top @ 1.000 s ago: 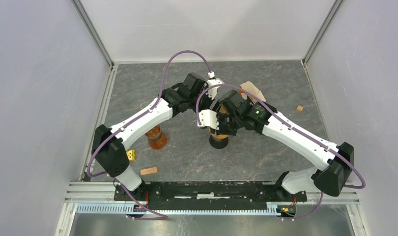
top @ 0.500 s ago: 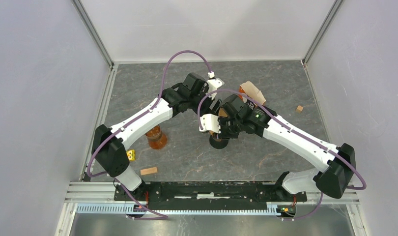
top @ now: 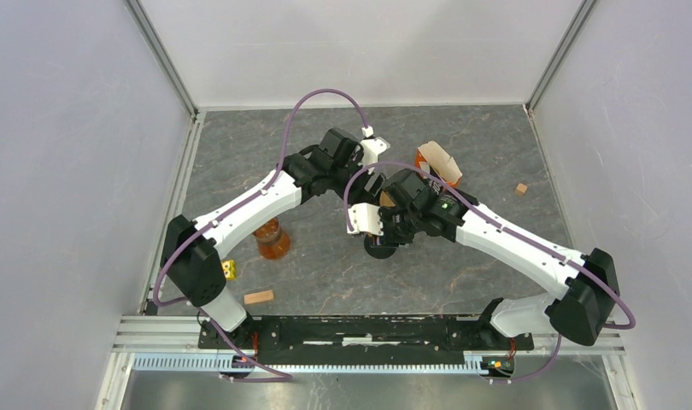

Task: Place the coffee filter in the dripper
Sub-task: Place the coffee filter in the coffee dripper, then move the coffee server to the center of the board.

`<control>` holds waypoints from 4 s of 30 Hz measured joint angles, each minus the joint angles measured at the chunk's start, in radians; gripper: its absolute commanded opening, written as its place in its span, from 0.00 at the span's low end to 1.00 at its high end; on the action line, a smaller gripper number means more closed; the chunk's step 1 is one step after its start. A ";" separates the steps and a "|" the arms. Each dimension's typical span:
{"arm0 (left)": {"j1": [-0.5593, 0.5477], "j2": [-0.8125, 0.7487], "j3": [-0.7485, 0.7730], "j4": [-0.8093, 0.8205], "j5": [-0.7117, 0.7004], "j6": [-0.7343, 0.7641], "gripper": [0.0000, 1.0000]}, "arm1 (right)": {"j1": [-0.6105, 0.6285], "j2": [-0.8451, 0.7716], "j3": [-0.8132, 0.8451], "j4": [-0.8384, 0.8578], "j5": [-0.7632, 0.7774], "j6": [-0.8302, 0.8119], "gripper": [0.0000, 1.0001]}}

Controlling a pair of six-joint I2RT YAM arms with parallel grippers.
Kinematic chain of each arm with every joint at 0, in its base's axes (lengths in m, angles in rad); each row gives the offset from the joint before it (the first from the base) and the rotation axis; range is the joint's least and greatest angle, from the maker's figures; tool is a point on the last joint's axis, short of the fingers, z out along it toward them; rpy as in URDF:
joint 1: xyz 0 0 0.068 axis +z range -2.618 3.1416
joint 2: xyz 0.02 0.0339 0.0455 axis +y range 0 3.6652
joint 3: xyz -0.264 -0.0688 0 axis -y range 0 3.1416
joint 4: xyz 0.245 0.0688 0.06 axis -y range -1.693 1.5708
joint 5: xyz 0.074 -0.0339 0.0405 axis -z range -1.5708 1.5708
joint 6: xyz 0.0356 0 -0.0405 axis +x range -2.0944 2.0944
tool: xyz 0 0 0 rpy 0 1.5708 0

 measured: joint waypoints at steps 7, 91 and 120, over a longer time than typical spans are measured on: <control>-0.001 0.001 -0.014 0.011 0.000 0.000 0.84 | 0.000 0.000 -0.012 0.014 -0.004 -0.013 0.51; 0.679 0.020 0.046 -0.304 0.034 0.227 0.81 | -0.718 -0.301 -0.068 0.133 -0.139 0.224 0.78; 0.635 -0.138 -0.229 -0.446 0.031 0.468 0.18 | -0.788 -0.316 -0.163 0.149 -0.274 0.190 0.77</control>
